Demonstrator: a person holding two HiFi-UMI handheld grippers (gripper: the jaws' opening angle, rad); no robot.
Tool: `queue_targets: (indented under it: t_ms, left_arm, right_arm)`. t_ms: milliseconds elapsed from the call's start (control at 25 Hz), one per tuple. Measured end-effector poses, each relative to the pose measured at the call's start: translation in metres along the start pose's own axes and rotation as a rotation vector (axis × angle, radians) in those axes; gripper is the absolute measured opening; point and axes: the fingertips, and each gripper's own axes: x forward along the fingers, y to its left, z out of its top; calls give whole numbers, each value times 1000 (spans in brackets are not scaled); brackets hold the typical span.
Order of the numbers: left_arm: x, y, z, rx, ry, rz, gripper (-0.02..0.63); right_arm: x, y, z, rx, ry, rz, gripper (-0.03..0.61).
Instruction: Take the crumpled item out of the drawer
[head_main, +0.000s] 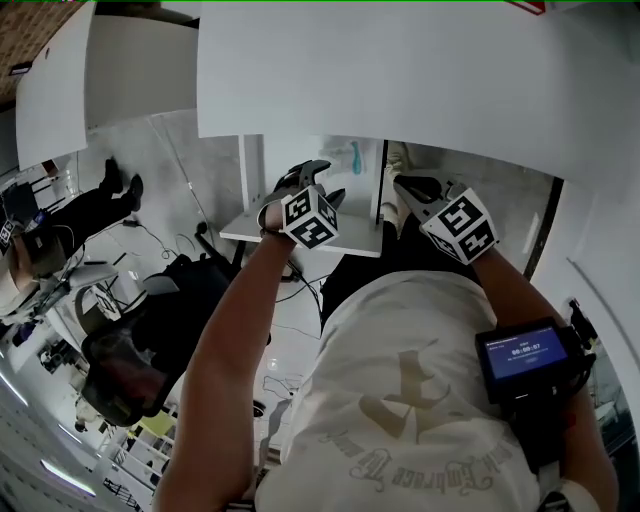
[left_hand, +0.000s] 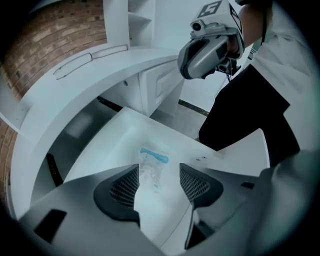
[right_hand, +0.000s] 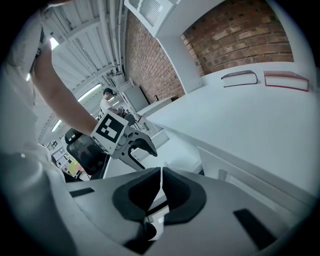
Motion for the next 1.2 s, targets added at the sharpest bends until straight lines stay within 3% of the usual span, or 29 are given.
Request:
queue_targets:
  t_ms: [280, 1200]
  left_arm:
    - [26, -2, -5, 95, 55, -26, 261]
    - [82, 15, -19, 171, 192, -37, 267]
  right_arm:
    - [-5, -9, -6, 24, -4, -27, 28]
    - [-21, -25, -26, 102, 31, -94, 28]
